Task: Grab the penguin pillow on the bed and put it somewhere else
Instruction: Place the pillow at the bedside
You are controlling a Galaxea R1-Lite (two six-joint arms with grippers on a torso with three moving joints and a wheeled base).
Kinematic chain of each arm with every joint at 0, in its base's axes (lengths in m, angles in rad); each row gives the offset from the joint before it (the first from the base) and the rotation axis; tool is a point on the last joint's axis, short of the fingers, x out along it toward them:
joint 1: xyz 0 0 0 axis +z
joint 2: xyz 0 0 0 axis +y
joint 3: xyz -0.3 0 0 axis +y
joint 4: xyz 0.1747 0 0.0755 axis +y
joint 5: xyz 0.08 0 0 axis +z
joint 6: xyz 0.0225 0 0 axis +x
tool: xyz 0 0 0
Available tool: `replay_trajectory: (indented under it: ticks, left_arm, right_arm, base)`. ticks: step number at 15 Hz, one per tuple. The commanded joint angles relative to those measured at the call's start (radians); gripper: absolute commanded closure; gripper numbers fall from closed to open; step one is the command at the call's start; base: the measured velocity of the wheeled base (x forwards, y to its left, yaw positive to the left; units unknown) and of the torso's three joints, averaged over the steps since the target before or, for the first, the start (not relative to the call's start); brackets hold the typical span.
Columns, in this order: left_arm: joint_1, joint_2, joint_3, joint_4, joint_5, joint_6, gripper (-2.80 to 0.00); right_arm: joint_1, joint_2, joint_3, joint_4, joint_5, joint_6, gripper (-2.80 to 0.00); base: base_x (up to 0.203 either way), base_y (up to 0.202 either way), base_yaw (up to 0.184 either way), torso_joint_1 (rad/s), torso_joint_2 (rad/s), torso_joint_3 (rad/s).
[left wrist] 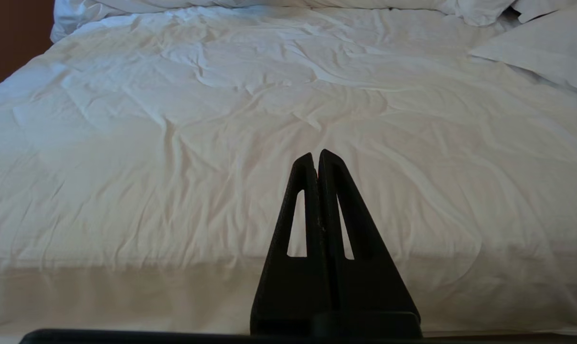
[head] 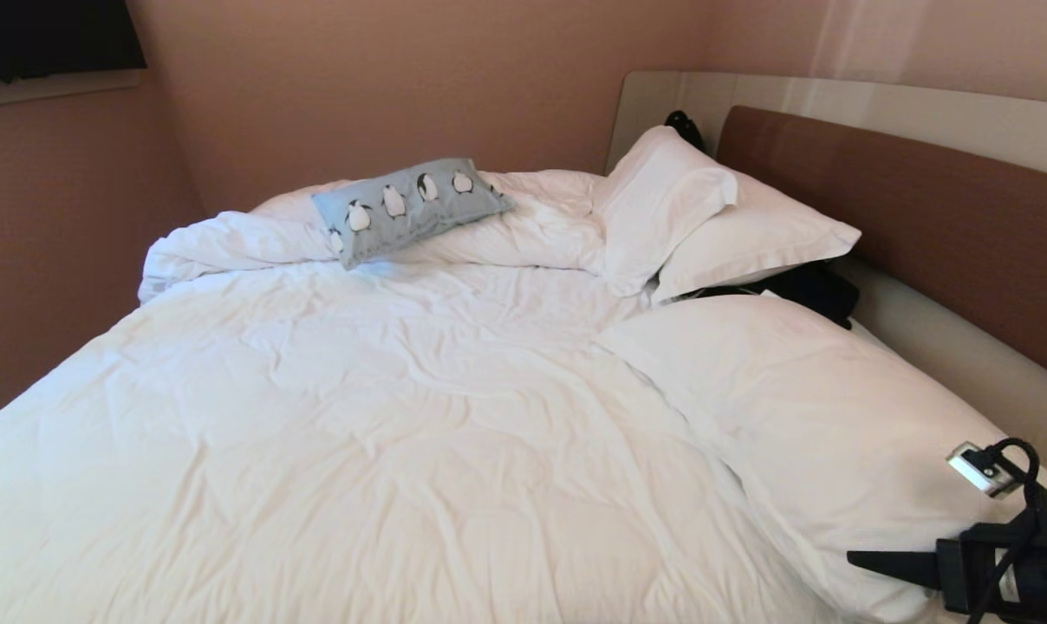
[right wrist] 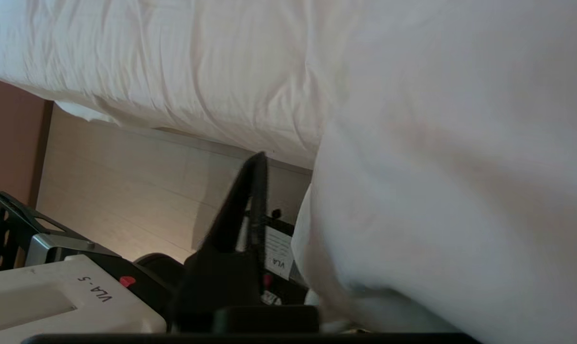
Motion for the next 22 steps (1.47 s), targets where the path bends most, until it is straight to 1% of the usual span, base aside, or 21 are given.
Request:
replay_trajectory:
  ticks: [1, 4, 7, 8, 11, 12, 16, 18, 20, 22]
  left_arm:
    - [0.0, 0.0, 0.0, 0.0, 0.0, -0.001, 0.0]
    - [0.0, 0.0, 0.0, 0.0, 0.0, -0.001, 0.0]
    - [0.0, 0.001, 0.0, 0.0, 0.0, -0.001, 0.0]
    - [0.0, 0.0, 0.0, 0.0, 0.0, -0.001, 0.0]
    - [0.0, 0.0, 0.0, 0.0, 0.0, -0.001, 0.0]
    - [0.0, 0.0, 0.0, 0.0, 0.0, -0.001, 0.0]
    - [0.0, 0.0, 0.0, 0.0, 0.0, -0.001, 0.0]
    - [0.0, 0.0, 0.0, 0.0, 0.0, -0.001, 0.0]
    - [0.0, 0.001, 0.0, 0.0, 0.0, -0.001, 0.0]
    - [0.0, 0.001, 0.0, 0.0, 0.0, -0.001, 0.0]
  right_arm:
    - [0.01, 0.001, 0.002, -0.002, -0.011, -0.018, -2.8]
    - [0.011, -0.084, 0.018, -0.002, -0.017, -0.029, -2.8]
    - [0.007, -0.238, 0.035, 0.0, -0.017, -0.021, -2.8]
    - [-0.001, -0.293, 0.043, -0.001, -0.031, -0.022, -2.8]
    - [-0.017, -0.45, 0.054, 0.0, -0.167, -0.019, -2.8]
    - [-0.019, -0.492, 0.052, 0.002, -0.197, -0.013, -2.8]
    - [-0.022, -0.554, 0.001, -0.002, -0.289, 0.137, -2.8]
    - [-0.022, -0.603, -0.022, -0.001, -0.305, 0.214, -2.8]
    - [-0.022, -0.574, -0.051, 0.001, -0.309, 0.224, -2.8]
    - [-0.023, -0.465, -0.139, 0.002, -0.323, 0.231, -2.8]
  base:
    - [0.0, 0.0, 0.0, 0.0, 0.0, 0.0]
    - [0.0, 0.0, 0.0, 0.0, 0.0, 0.0]
    - [0.0, 0.0, 0.0, 0.0, 0.0, 0.0]
    - [0.0, 0.0, 0.0, 0.0, 0.0, 0.0]
    - [0.0, 0.0, 0.0, 0.0, 0.0, 0.0]
    - [0.0, 0.0, 0.0, 0.0, 0.0, 0.0]
    - [0.0, 0.0, 0.0, 0.0, 0.0, 0.0]
    - [0.0, 0.0, 0.0, 0.0, 0.0, 0.0]
    - [0.0, 0.0, 0.0, 0.0, 0.0, 0.0]
    - [0.0, 0.0, 0.0, 0.0, 0.0, 0.0]
